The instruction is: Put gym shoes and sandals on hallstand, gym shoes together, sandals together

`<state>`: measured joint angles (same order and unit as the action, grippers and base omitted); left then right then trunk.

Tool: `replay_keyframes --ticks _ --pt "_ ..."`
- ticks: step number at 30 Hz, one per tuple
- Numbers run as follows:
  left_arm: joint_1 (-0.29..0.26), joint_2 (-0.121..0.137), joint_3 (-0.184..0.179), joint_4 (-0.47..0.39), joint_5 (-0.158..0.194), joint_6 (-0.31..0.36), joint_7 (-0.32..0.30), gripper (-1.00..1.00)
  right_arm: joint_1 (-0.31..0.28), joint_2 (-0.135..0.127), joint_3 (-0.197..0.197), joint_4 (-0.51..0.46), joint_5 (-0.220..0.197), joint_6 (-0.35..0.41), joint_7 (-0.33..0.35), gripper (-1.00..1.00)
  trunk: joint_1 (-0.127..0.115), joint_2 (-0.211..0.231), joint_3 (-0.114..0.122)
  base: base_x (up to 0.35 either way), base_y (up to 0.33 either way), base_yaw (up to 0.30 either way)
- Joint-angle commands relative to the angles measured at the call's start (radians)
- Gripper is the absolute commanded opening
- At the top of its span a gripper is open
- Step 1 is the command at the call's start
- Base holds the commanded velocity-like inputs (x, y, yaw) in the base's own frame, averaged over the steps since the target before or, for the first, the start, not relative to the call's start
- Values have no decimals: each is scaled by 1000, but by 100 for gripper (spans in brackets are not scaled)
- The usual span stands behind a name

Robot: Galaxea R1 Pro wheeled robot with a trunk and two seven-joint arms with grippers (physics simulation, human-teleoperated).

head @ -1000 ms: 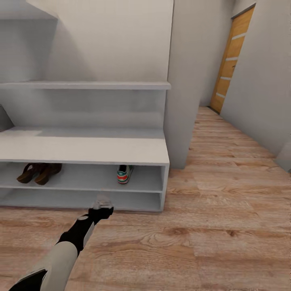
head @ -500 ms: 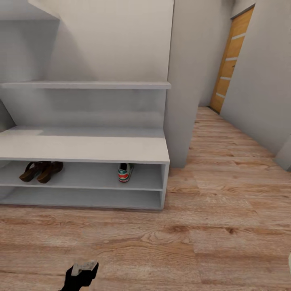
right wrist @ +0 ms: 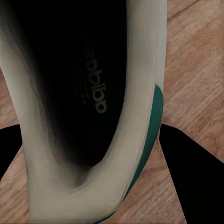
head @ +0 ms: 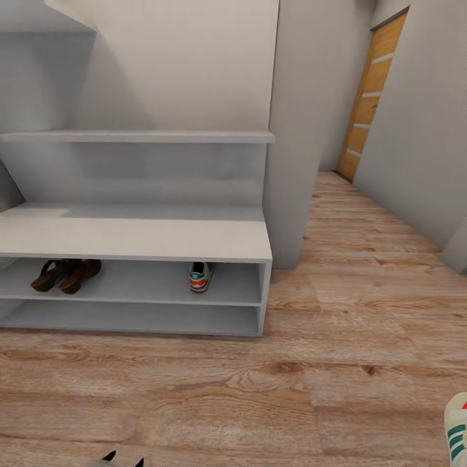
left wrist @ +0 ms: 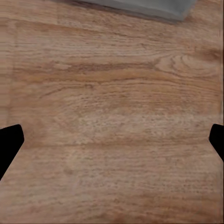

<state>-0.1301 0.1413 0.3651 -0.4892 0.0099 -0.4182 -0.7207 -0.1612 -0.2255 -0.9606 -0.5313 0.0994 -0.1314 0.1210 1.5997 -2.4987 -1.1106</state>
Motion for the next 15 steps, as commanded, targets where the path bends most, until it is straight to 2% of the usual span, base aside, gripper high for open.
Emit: replay_keyframes --ticks 1,6,15 --pt "0 12 5 1 23 -1 -46 100 -1 1 -9 1 10 -5 8 -100 0 0 -1 0 0 0" --pt "1 29 4 1 58 -1 -100 100 -1 1 -9 2 10 -8 8 -100 0 0 -1 0 0 0" --pt "1 36 5 1 66 -1 -113 100 -1 2 -9 3 11 -8 7 -100 0 0 -1 -1 10 0"
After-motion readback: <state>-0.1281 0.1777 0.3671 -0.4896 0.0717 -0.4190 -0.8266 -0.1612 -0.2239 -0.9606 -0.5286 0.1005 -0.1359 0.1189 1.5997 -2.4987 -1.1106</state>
